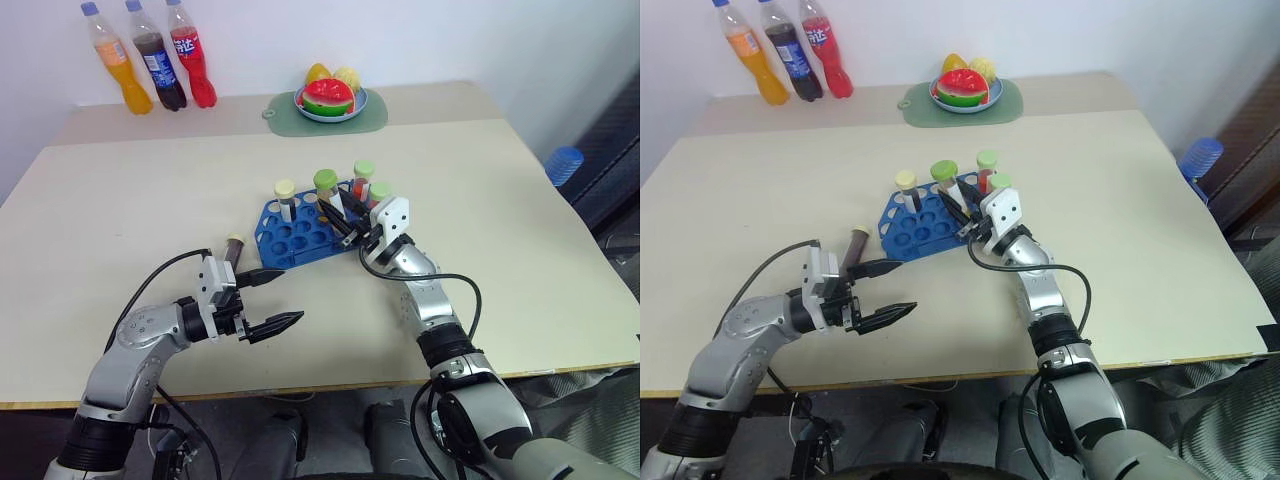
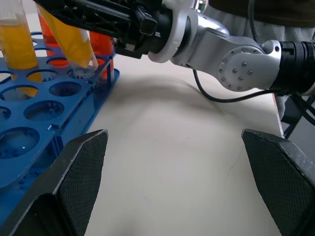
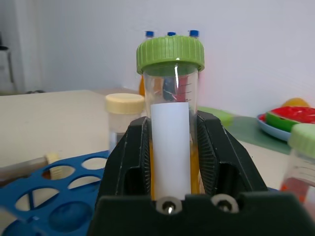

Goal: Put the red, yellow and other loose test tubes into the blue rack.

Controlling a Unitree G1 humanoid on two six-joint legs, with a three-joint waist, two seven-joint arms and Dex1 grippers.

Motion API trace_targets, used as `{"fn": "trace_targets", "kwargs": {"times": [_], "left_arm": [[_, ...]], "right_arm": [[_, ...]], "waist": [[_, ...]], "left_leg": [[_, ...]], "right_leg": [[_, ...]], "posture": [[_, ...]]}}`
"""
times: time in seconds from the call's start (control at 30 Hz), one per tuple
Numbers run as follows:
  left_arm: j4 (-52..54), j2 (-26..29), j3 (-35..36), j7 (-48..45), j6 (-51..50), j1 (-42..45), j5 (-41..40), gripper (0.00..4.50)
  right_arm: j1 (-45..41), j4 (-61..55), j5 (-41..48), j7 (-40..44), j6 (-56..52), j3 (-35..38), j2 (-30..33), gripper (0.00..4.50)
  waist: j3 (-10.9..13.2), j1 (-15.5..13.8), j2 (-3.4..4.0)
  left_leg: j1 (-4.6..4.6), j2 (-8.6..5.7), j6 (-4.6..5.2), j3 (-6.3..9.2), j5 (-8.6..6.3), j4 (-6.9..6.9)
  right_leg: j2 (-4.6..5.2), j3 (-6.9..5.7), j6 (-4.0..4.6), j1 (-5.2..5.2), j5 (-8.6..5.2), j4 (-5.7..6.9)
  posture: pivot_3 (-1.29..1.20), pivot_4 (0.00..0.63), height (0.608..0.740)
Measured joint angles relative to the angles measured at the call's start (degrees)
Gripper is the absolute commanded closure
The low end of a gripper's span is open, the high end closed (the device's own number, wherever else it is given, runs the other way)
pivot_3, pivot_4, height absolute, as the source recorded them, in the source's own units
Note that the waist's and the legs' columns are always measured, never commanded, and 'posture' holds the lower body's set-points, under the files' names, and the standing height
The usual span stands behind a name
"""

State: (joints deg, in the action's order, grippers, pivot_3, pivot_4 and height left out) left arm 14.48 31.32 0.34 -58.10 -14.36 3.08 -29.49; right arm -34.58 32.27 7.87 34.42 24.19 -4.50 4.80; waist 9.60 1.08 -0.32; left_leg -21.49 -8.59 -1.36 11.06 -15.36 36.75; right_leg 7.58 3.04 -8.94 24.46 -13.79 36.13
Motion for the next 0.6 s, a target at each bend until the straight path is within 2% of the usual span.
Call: {"fn": "trace_targets", "kwargs": {"times": [0.2,0.57,0.6], "left_arm": [[0.23,0.0,0.58,0.61,-0.11,-0.08,0.0,0.0],[0.23,-0.01,0.62,0.92,-0.05,-0.58,0.04,0.0],[0.24,-0.02,0.63,1.05,-0.06,-0.81,0.04,0.0]], "right_arm": [[-0.04,0.86,-0.37,0.1,1.01,-0.01,-0.47,3.67],[-4.22,9.75,-0.51,0.41,4.87,0.62,-1.37,3.67],[-4.22,9.75,0.62,1.74,4.46,1.13,-1.36,3.17]], "waist": [[-0.01,-0.03,0.0],[-0.02,0.05,0.01],[-0.02,0.0,0.01]], "left_leg": [[0.02,0.01,-0.01,-0.02,0.0,0.0],[0.08,0.21,0.09,-0.05,-0.07,-0.02],[0.08,0.25,0.12,-0.04,-0.09,-0.02]], "right_leg": [[-0.01,0.0,0.02,0.0,0.01,0.0],[-0.2,0.0,0.23,-0.02,0.15,-0.01],[-0.24,0.0,0.27,-0.02,0.17,-0.01]], "posture": [[0.0,0.15,0.74],[0.0,0.15,0.74],[0.0,0.15,0.74]]}}
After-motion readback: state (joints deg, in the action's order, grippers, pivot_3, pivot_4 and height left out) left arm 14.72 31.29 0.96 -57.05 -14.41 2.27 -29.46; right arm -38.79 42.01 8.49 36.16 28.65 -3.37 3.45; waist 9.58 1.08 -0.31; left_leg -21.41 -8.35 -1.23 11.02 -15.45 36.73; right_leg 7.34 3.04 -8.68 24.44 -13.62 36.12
